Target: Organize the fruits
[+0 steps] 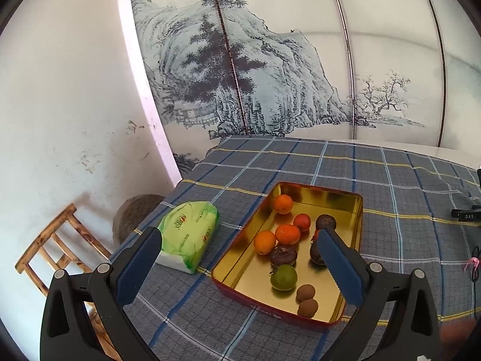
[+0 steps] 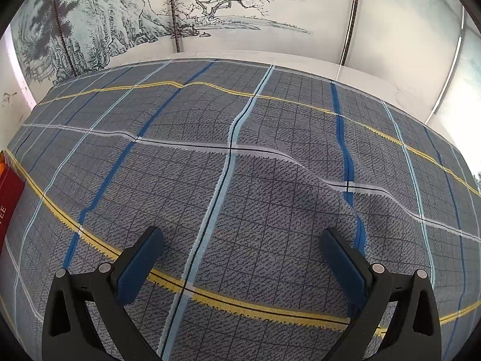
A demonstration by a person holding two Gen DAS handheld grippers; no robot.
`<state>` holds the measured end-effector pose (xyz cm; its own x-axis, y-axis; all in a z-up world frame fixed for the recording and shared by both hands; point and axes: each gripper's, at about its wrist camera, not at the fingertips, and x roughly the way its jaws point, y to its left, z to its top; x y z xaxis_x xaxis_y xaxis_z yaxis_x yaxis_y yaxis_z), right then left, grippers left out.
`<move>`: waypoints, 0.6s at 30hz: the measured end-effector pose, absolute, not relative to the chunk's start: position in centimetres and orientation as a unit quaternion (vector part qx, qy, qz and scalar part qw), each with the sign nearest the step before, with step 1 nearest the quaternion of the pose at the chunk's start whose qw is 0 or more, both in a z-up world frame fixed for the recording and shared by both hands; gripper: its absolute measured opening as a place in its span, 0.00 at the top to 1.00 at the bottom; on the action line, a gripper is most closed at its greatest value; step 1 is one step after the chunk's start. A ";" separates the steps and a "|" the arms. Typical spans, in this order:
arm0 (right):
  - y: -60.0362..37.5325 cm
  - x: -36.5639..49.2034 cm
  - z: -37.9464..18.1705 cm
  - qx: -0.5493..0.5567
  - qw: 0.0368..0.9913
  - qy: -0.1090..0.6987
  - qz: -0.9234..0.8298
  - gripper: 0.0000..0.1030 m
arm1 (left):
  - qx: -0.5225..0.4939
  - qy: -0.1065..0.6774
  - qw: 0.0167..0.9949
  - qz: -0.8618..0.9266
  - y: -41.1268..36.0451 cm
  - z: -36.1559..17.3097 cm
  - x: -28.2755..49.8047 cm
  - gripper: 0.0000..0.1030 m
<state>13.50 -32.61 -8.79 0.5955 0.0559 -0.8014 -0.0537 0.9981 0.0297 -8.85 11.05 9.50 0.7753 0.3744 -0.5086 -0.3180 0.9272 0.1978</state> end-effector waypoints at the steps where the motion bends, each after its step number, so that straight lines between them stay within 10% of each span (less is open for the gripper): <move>1: -32.7 13.6 -8.8 0.001 0.893 0.449 0.031 0.00 | 0.049 0.281 0.940 0.187 11.2 9.6 -8.9 0.00; 18: -32.7 13.6 -8.8 0.001 0.893 0.449 0.030 0.00 | 0.030 0.293 0.936 0.193 14.2 9.4 -9.2 0.00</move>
<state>13.59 -32.66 -8.76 0.5955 0.0557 -0.8014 -0.0532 0.9981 0.0298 -9.20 14.17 9.44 0.7539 0.3782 -0.5372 -0.3436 0.9239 0.1683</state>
